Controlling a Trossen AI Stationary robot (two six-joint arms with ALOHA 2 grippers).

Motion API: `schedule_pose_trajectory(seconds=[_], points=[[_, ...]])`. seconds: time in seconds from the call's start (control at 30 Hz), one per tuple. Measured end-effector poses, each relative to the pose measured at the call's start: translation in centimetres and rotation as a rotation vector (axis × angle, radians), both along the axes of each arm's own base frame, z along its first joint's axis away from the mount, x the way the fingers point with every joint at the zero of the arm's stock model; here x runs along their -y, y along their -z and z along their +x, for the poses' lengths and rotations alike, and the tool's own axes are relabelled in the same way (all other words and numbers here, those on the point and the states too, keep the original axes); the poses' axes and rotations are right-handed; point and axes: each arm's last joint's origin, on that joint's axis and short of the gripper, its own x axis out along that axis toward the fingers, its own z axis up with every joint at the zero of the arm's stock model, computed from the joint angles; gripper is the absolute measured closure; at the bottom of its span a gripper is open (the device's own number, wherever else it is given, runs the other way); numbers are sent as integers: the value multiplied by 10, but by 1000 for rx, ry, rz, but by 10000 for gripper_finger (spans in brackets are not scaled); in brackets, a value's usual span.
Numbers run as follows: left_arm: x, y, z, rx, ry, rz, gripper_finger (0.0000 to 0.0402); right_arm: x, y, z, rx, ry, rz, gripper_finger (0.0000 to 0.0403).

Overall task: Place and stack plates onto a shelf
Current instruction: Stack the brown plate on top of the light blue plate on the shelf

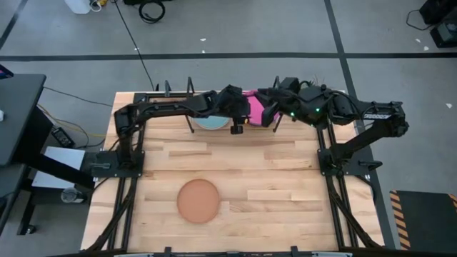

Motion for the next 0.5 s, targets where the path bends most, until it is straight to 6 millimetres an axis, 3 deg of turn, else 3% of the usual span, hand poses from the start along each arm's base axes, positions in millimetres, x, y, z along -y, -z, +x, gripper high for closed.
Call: schedule_pose_trajectory(seconds=[0.2,0.33,0.5], points=[[10,-37,-19,79,26,-117,234,-23,0,0,103,-104,181,300],[19,-56,-41,58,27,-277,240,-36,-4,-2,161,-95,189,300],[36,-71,-60,15,185,-431,246,-53,-10,-6,209,-114,175,300]])
